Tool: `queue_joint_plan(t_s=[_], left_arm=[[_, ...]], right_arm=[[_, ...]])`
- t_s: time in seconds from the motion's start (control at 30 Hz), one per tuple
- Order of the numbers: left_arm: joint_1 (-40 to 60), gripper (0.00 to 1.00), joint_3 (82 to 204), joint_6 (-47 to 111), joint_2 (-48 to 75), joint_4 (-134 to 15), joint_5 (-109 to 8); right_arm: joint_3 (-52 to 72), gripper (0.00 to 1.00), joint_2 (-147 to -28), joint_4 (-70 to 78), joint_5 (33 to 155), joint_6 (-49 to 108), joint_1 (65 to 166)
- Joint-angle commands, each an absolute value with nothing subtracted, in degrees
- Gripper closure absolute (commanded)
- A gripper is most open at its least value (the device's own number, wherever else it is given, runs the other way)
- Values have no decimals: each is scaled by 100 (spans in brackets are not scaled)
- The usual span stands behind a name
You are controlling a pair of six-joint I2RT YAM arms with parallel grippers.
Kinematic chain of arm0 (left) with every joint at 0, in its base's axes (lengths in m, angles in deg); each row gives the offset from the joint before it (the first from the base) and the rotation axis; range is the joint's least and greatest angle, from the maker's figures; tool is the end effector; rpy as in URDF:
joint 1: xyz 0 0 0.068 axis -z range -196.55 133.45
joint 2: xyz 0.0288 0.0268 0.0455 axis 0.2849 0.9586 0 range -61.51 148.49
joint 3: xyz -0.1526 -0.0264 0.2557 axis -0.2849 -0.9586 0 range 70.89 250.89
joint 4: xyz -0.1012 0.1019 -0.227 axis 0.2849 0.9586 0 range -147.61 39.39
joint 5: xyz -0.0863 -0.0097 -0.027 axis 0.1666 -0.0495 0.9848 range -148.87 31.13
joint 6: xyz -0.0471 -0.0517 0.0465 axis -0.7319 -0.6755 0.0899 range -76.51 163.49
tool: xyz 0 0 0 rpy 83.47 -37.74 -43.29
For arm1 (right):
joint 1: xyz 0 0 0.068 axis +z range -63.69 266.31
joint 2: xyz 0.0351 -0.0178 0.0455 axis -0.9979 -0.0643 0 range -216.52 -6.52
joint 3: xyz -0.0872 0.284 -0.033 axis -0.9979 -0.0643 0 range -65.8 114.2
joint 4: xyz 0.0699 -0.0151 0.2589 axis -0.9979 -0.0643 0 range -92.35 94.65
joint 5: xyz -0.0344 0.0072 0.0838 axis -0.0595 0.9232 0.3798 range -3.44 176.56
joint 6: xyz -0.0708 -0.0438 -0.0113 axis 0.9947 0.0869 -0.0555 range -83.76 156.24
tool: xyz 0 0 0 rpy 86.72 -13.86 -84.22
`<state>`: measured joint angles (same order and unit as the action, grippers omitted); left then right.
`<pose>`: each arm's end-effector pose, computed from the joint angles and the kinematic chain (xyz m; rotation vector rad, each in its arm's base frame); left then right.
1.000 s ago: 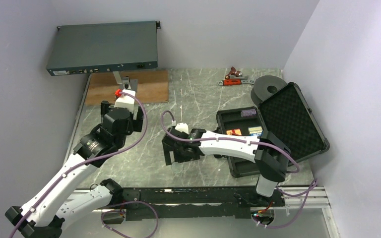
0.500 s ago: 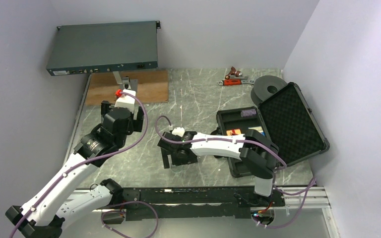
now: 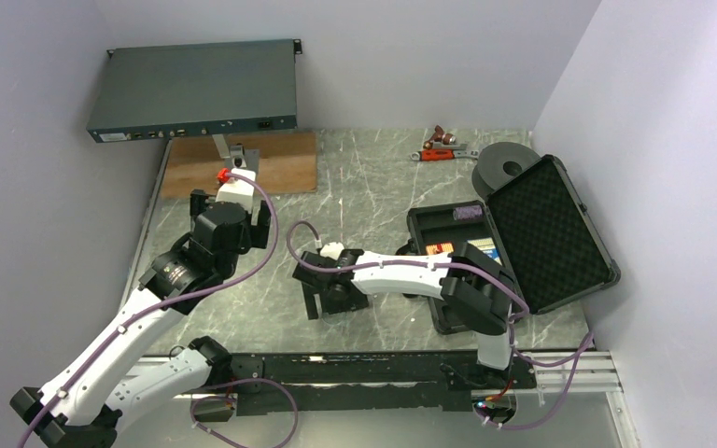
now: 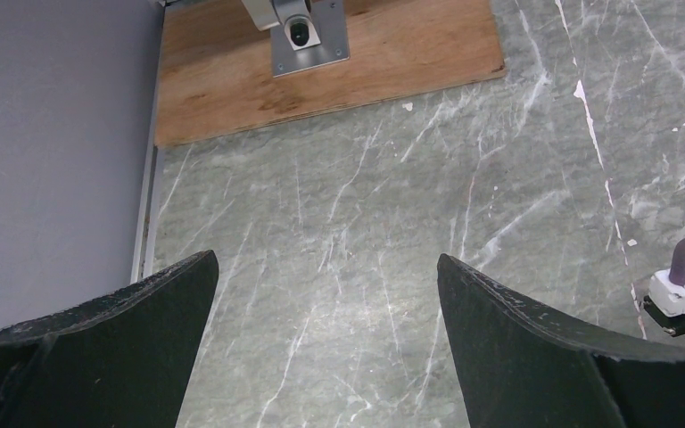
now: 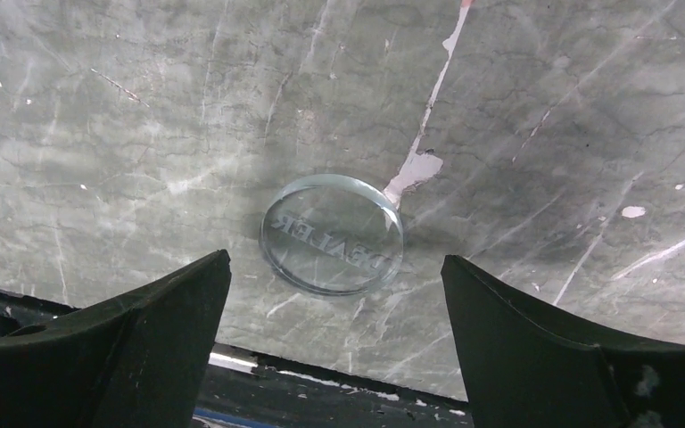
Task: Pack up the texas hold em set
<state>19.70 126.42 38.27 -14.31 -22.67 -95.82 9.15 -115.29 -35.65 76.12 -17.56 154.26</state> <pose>0.1732 -0.0721 0.3634 0.1306 1.9366 0.1784 0.1614 0.3629 0.1574 -0.3139 2.8232 0.2201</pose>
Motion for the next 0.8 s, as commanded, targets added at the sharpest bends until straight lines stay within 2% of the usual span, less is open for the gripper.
queue_joint_plan(t_s=[0.0,0.23,0.53,0.77], left_arm=[[1965,0,12792,3848,-1493,-2377,-9640],[1965,0,12793,3849,-1506,-2376,-9625],[1965,0,12784,3848,-1545,-2372,-9631],[1961,0,12784,3848,-1571,-2379,-9618]], right_arm=[[1172,9,-11582,-3734,7411,-1825,15476],[1319,15,-11781,-3882,7399,-1770,15537],[1467,32,-11935,-3940,7441,-1725,15565],[1549,35,-12054,-3991,7474,-1707,15590]])
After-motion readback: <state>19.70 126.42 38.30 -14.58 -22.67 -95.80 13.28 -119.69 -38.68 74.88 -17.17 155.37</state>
